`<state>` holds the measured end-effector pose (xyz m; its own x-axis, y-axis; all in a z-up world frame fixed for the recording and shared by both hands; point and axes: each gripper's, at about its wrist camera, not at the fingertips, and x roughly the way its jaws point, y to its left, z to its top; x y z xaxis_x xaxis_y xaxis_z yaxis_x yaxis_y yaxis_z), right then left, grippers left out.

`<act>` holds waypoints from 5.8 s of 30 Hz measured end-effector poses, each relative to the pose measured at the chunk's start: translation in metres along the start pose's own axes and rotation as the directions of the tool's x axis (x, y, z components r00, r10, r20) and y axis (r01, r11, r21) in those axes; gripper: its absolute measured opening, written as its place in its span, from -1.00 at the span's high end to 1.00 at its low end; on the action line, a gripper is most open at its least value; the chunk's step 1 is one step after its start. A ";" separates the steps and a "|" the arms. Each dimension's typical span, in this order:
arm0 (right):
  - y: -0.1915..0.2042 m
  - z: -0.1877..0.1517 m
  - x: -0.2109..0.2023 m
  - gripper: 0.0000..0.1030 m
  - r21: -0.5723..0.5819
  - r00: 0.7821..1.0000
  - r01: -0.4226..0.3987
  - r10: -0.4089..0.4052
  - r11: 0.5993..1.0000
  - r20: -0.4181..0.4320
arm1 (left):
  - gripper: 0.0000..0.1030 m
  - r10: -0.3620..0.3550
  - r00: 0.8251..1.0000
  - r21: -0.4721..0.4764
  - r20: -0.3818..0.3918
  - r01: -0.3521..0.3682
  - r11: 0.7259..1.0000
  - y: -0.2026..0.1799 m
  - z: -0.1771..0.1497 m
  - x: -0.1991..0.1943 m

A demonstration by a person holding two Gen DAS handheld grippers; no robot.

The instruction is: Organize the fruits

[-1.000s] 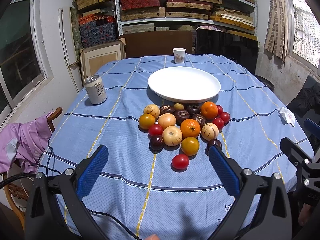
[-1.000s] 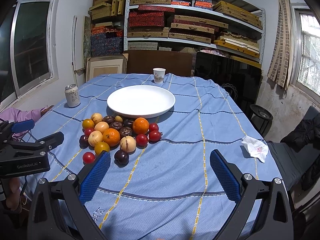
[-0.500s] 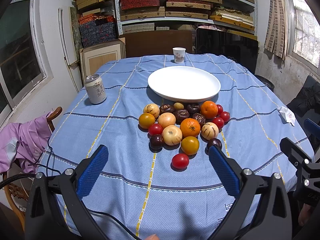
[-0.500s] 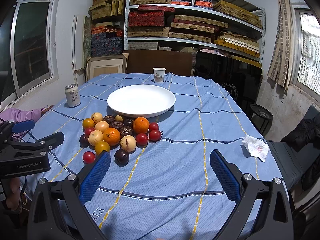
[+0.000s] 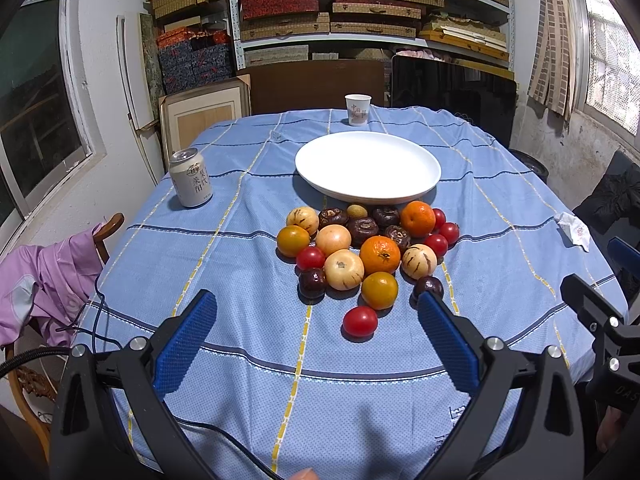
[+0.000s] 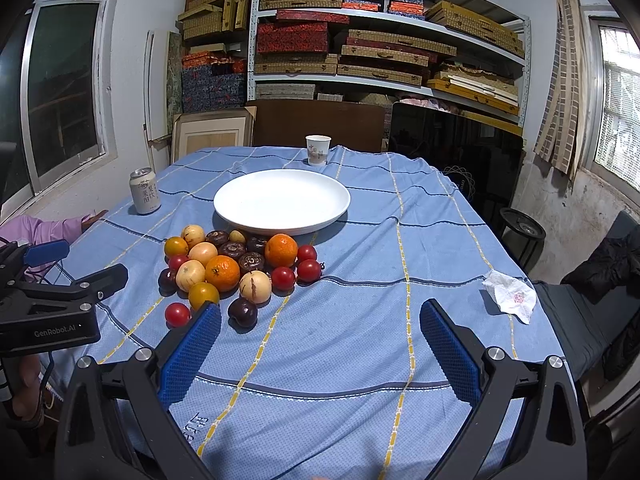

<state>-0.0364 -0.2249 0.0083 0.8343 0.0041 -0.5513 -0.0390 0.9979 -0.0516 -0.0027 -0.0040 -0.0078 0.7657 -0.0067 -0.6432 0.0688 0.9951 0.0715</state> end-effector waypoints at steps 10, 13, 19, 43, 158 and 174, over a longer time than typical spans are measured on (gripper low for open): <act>0.000 0.000 0.001 -0.93 0.001 1.000 -0.003 0.003 1.000 -0.002 | -0.92 -0.032 0.999 -0.001 -0.008 0.032 1.000 -0.001 -0.002 0.002; -0.001 -0.001 0.005 -0.93 0.007 1.000 -0.010 0.011 1.000 -0.016 | -0.92 -0.076 0.996 -0.022 -0.041 0.076 0.997 0.000 -0.006 0.007; -0.004 -0.004 0.018 -0.93 0.020 0.999 -0.032 0.032 0.999 -0.043 | -0.92 -0.089 0.986 0.027 -0.141 0.094 0.995 -0.008 -0.023 0.021; -0.015 -0.005 0.067 -0.93 0.025 0.988 -0.037 0.041 0.999 -0.151 | -0.91 -0.078 0.968 0.108 -0.238 0.106 0.988 -0.019 -0.022 0.113; 0.000 0.010 0.126 0.37 0.011 0.948 -0.222 0.218 0.975 -0.230 | 0.43 -0.249 0.967 -0.007 -0.054 0.249 0.968 0.026 0.013 0.081; -0.030 0.130 0.206 0.36 -0.014 0.973 -0.187 0.184 0.982 -0.143 | 0.43 -0.298 0.953 -0.023 -0.058 0.298 0.954 0.012 0.165 0.191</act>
<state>0.2085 -0.2459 0.0042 0.7255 0.1780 -0.6648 -0.2023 0.9785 0.0412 0.2495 -0.0100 -0.0038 0.6720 -0.2977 -0.6781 0.2791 0.9499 -0.1404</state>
